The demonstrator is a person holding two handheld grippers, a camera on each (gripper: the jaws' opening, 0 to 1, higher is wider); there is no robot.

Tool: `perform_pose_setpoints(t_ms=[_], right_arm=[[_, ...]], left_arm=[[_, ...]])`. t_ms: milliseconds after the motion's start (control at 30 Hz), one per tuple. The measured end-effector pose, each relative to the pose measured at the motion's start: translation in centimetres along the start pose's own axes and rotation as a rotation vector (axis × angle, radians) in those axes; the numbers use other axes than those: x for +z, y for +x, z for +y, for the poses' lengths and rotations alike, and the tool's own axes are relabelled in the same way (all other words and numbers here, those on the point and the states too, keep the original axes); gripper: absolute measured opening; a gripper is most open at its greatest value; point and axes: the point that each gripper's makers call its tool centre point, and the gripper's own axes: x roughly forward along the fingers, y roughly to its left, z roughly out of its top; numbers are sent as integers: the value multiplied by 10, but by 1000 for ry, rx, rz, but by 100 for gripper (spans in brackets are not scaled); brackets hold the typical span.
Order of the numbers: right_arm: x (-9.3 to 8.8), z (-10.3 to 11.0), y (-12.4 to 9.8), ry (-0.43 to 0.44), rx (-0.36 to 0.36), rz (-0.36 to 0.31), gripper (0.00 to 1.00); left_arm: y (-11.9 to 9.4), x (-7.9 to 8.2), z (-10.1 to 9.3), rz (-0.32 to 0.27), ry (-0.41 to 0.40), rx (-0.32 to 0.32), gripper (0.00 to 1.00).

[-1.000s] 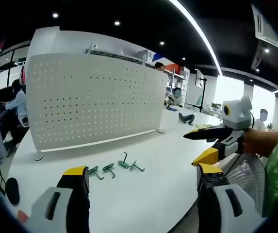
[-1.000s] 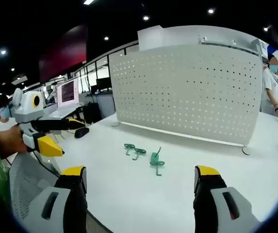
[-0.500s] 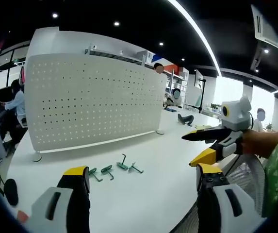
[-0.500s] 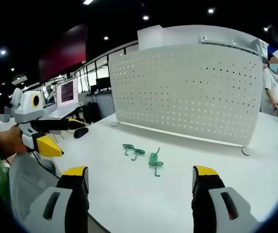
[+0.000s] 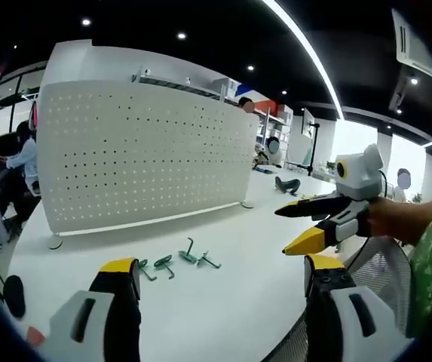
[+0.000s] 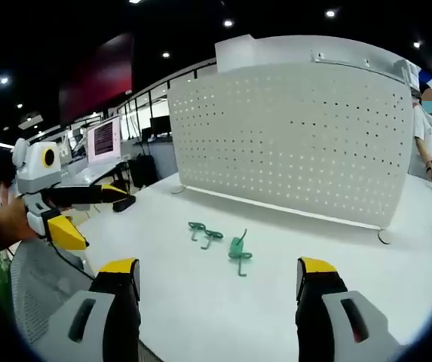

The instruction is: Insert the hook assembly into the mounting plate slot until the hook locks in place.

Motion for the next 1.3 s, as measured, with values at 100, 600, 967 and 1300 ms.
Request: perform_pose_setpoints(t_ms=[100, 600, 967, 1300], right_arm=[[1, -2, 2, -4, 0, 3, 86], [6, -12, 19, -29, 8, 23, 81], [7, -18, 32, -55, 29, 49, 75], [11, -24, 44, -70, 37, 67, 71]], left_arm=[[0, 1, 0, -2, -1, -1, 92], [3, -2, 0, 1, -7, -2, 90], [4, -5, 1, 4, -14, -3, 89], [4, -6, 3, 0, -24, 1, 88]])
